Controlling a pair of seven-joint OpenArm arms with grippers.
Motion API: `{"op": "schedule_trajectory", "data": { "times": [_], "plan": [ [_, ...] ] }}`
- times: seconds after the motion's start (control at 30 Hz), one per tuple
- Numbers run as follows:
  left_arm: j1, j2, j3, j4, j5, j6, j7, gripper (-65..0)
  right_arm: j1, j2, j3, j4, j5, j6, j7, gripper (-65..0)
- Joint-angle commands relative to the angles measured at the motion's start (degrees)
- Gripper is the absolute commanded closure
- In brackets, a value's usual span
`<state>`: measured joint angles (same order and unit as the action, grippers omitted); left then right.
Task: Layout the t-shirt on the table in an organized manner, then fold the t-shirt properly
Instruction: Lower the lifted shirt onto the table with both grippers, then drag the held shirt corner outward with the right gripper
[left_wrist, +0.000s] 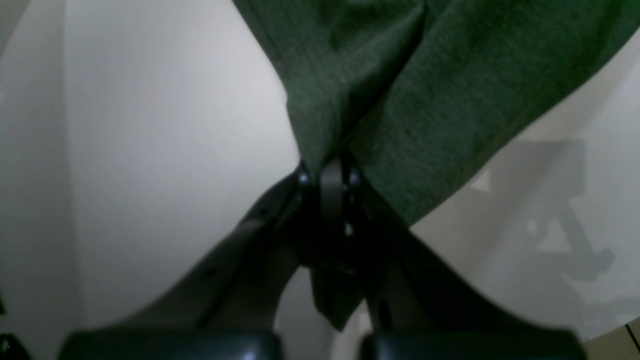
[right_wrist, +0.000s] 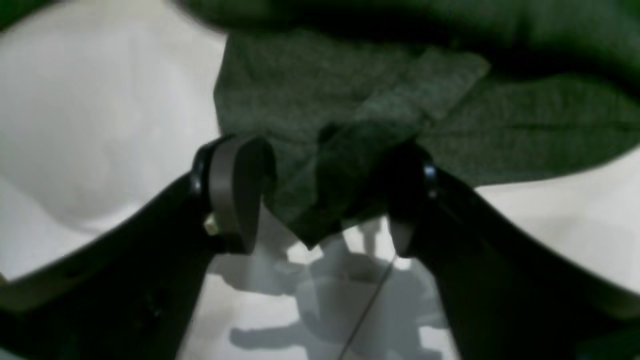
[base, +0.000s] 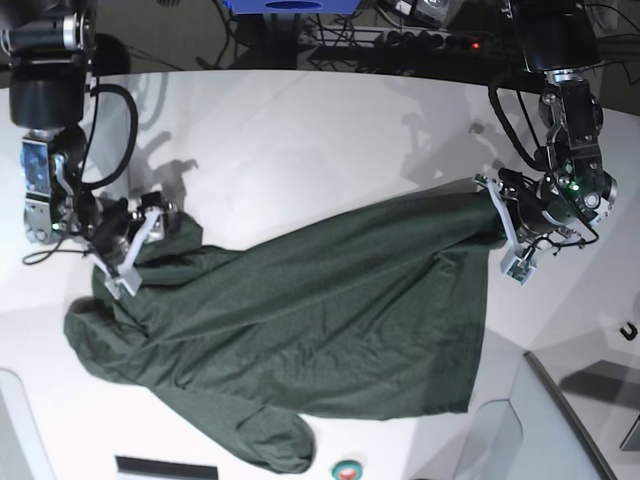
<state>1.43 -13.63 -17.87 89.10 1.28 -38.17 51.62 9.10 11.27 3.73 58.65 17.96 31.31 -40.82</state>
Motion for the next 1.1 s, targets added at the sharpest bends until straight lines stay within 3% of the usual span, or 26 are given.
{"op": "schedule_trajectory", "data": {
  "times": [0.0,0.1,0.13,0.2,0.4,1.07],
  "plan": [
    [-0.68,-0.75,-0.2,0.97,-0.18,0.06,-0.76,0.0,-0.53,0.38,-0.17,-0.06,-0.42,0.12,-1.69,-27.5],
    [-0.68,-0.75,-0.2,1.23,0.0,0.06,-0.76,0.0,-2.82,0.73,0.19,2.23,-0.15,0.21,-2.22,-1.7],
    [-0.68,-0.75,-0.2,1.32,-0.09,0.06,-0.76,0.0,-4.14,0.82,0.19,4.07,-0.15,0.21,-2.92,0.0],
    [-0.6,-0.75,-0.2,1.32,-0.09,0.06,-0.76,0.0,-7.48,0.91,0.27,9.79,-0.15,0.21,-4.85,-2.7],
    [0.19,-0.75,-0.2,1.41,-0.09,0.06,-0.93,0.0,-18.47,0.64,4.05,26.75,-0.24,-0.06,-8.98,-0.3],
    [10.13,-2.33,-0.11,6.86,0.17,0.33,-1.29,0.0,-42.47,-0.85,22.95,49.26,0.11,0.38,-11.09,-0.3]
  ]
}}
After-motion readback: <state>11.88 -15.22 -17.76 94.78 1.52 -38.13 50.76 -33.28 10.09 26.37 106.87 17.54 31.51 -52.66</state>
